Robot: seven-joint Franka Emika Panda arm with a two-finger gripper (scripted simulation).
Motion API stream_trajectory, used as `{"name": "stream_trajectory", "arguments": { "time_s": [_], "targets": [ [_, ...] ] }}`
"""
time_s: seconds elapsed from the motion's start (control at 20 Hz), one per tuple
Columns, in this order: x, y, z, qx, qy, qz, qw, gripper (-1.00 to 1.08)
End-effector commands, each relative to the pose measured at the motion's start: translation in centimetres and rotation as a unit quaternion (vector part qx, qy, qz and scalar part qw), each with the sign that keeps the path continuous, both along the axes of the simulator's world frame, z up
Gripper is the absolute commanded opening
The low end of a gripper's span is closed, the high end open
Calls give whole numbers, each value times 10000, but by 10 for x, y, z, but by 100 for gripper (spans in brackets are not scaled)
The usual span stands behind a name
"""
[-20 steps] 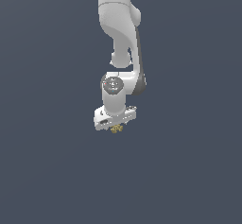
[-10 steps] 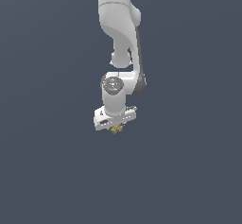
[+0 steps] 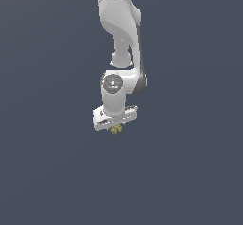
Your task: Pick up the object and move it to a goal position.
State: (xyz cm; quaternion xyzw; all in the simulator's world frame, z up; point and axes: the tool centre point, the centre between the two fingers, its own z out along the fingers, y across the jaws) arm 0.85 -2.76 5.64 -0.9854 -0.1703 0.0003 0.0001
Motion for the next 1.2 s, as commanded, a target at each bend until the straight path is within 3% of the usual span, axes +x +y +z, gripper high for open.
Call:
{"name": "stream_trajectory", "arguments": {
  "time_s": [0.0,1.15],
  "targets": [
    [5,-2,12,-1,-6,-1,10000,-100],
    [84,-27,194,3,-5,1,10000,-100]
  ]
}}
